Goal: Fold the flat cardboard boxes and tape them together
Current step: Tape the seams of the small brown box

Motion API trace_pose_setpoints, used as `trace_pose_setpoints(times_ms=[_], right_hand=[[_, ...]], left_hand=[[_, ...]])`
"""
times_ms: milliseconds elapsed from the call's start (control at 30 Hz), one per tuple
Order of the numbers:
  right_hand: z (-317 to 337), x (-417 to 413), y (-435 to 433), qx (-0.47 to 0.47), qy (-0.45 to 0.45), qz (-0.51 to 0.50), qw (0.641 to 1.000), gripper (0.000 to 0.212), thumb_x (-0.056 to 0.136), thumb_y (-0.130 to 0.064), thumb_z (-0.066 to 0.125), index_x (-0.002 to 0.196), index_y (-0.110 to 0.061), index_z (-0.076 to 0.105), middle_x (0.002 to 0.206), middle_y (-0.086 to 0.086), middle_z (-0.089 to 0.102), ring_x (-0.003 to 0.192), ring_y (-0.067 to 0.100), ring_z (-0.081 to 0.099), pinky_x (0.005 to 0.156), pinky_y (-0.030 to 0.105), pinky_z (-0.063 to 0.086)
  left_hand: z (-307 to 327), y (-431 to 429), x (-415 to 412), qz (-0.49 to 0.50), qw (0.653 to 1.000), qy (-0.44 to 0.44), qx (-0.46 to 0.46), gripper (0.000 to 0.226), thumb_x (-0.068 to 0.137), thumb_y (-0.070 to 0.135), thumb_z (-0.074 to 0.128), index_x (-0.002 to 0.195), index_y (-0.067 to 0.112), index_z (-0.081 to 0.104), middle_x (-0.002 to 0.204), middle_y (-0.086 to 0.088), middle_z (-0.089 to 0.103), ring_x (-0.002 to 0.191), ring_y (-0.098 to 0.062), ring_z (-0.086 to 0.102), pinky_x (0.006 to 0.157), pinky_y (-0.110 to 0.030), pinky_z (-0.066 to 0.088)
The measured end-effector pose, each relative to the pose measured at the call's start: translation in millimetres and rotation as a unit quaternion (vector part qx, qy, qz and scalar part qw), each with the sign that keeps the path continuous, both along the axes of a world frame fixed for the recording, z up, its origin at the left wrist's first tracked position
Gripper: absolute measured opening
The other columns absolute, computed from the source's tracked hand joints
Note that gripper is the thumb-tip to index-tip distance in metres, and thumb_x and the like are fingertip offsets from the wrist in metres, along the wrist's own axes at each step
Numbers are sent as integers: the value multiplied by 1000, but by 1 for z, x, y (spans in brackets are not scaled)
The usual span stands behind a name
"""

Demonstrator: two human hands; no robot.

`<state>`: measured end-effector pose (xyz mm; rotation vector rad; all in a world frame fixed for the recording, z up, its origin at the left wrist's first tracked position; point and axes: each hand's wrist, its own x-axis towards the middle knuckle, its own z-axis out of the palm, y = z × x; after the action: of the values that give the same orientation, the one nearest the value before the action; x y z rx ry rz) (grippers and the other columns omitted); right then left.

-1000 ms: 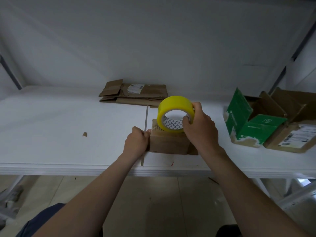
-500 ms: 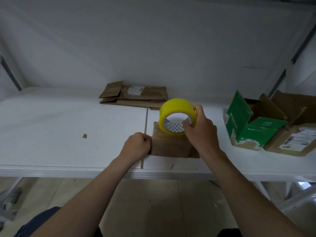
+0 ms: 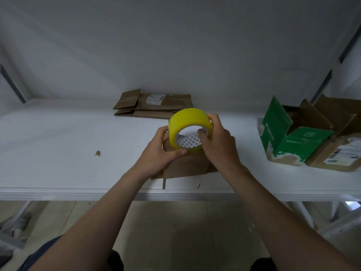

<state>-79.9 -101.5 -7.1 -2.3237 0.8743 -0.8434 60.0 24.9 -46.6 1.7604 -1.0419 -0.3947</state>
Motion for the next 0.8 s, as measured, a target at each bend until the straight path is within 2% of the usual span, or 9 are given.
trace_pose_setpoints(times_ms=[67,200,300,467,533,633,733,800], right_hand=[[3,-1,-2,-3,-1,1,1000,34,104,-27,51,138,-24,45,117,5,66,101,29,64,82,33,46],[8,-3,-6,-41,3,12,999,31,104,-21,48,135,-25,45,119,6,64,102,34,61,82,42,49],[13,-6,-7,-63,21,3,998,33,102,-16,46,134,-27,44,127,7,60,105,40,58,83,43,46],[22,-29,-26,-94,10,-43,995,44,96,-3,45,132,-27,49,129,6,58,106,40,58,80,40,50],[17,-33,-28,-43,-28,-49,997,42,95,-5,47,127,-31,51,119,2,61,101,34,61,77,46,57],[5,-27,-27,130,-96,-79,984,24,96,-17,56,115,-33,56,103,-3,62,93,26,65,62,44,63],[-13,-20,-28,277,-145,-85,946,23,81,-33,69,103,-32,62,104,-1,69,97,26,68,74,50,63],[-17,-18,-28,293,-151,-86,940,21,80,-38,69,99,-32,64,103,2,71,97,27,69,78,53,62]], left_hand=[[-2,1,2,-4,1000,13,8,75,80,33,84,142,29,41,124,22,60,112,13,54,93,-16,47],[-1,2,2,-27,999,5,24,74,83,32,81,143,27,39,120,30,57,107,23,51,90,-12,43],[-4,1,2,-40,999,0,27,74,84,38,79,145,27,38,128,20,60,116,9,55,96,-21,46],[-3,0,2,-51,998,1,30,74,87,37,76,146,28,33,131,23,58,112,10,55,87,-11,47],[-3,-1,2,-53,998,-4,29,73,86,37,76,145,29,33,133,21,58,112,9,56,86,-10,46],[-2,-3,2,-51,998,-8,34,72,85,39,77,143,31,35,132,22,59,112,12,54,85,-9,44],[-2,-5,-1,-35,999,-17,28,77,81,40,82,142,32,36,129,24,59,111,11,54,89,-15,44],[-3,-7,-3,-23,999,-12,24,79,78,39,84,141,32,37,127,24,60,106,14,56,83,-8,43]])
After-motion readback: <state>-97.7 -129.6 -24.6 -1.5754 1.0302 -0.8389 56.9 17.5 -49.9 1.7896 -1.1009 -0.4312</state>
